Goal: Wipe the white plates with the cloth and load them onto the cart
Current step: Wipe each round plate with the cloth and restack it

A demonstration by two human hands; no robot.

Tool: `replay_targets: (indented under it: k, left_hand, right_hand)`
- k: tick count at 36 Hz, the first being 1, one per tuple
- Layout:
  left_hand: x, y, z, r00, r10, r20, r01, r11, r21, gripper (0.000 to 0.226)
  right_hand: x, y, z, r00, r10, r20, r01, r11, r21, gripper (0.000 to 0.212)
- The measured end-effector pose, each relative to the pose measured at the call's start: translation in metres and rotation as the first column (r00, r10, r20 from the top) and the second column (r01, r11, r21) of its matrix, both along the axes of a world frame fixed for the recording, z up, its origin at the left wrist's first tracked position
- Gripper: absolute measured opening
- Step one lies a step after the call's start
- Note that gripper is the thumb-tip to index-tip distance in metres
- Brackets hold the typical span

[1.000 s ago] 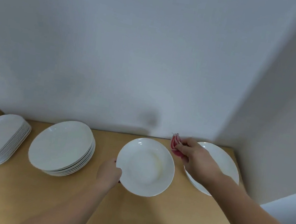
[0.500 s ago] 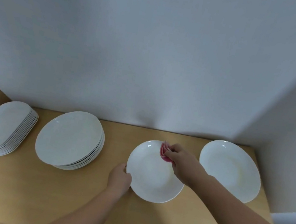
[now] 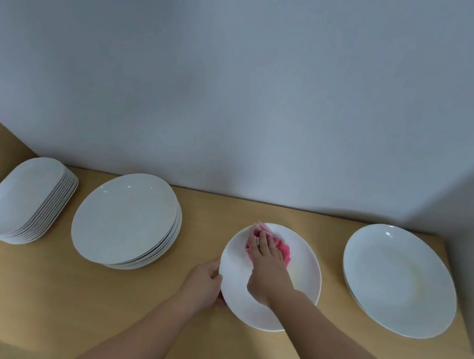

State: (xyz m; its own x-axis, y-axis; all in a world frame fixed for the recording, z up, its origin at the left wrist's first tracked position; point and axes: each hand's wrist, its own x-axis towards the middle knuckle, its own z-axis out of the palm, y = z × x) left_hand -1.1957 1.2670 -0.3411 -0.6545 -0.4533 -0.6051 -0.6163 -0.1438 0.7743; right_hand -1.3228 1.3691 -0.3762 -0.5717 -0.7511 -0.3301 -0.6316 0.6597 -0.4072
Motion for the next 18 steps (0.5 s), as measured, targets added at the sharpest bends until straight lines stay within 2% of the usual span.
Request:
replay_targets:
  k: [8,12,15,18]
  left_hand:
    - [0.0,-0.003,-0.003,0.999,0.047,-0.027,-0.045,0.996,0.071,0.047]
    - [-0.001,-0.004,-0.003,0.998,0.037,-0.049,-0.033,0.996,0.081,0.033]
    - [-0.002,-0.005,-0.006,0.999,0.024,-0.046,-0.023,0.999,0.027,0.027]
    - [-0.005,-0.01,-0.008,0.999,-0.036,0.0,0.036,0.994,-0.103,0.029]
  right_hand:
    - [0.012,-0.004,-0.001,0.987,0.148,0.059,-0.147,0.989,-0.031,0.093]
    - [0.021,0.003,0.002,0.954,0.259,0.151,-0.244,0.964,-0.109,0.082]
    - [0.018,0.013,0.009,0.926,0.327,0.187,-0.301,0.941,-0.154,0.068]
    - [0.015,0.017,0.013,0.95,0.304,0.07,-0.288,0.941,-0.175,0.061]
